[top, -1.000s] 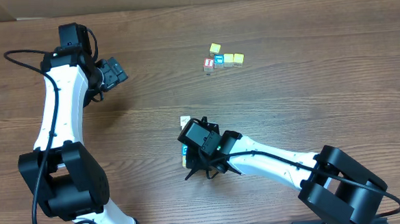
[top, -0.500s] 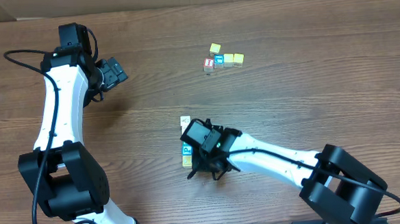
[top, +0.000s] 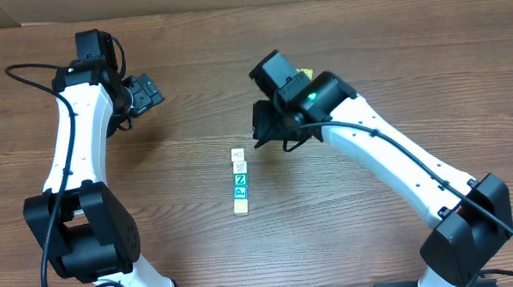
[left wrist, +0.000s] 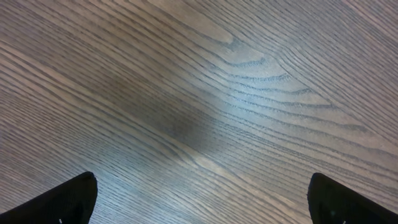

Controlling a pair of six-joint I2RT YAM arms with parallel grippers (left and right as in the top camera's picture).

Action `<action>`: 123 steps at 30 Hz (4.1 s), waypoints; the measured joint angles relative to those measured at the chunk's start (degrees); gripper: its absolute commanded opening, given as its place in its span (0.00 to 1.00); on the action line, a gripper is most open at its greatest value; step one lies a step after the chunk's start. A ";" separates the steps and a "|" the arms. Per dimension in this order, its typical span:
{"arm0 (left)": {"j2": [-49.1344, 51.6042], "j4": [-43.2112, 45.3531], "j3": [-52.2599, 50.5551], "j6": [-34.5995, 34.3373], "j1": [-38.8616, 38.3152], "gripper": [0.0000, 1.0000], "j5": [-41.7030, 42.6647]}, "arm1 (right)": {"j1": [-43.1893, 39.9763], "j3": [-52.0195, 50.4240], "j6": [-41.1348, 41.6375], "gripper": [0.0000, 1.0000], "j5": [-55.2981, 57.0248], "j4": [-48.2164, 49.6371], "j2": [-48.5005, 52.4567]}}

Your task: Flip 5 blocks

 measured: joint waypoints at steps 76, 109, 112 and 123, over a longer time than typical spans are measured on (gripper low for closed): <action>0.00 0.00 0.00 0.00 0.00 1.00 0.00 | 11.67 0.02 -2.12 0.39 15.15 14.58 21.35; 0.00 0.00 0.00 0.00 0.00 1.00 0.00 | 11.67 0.22 -0.31 0.52 10.75 11.26 21.35; 0.00 0.00 0.00 0.00 0.00 1.00 0.00 | 11.69 0.26 -0.24 0.53 10.51 11.19 21.35; 0.00 0.00 0.00 0.00 0.00 1.00 0.00 | 8.66 9.46 -0.44 0.56 10.54 5.35 21.33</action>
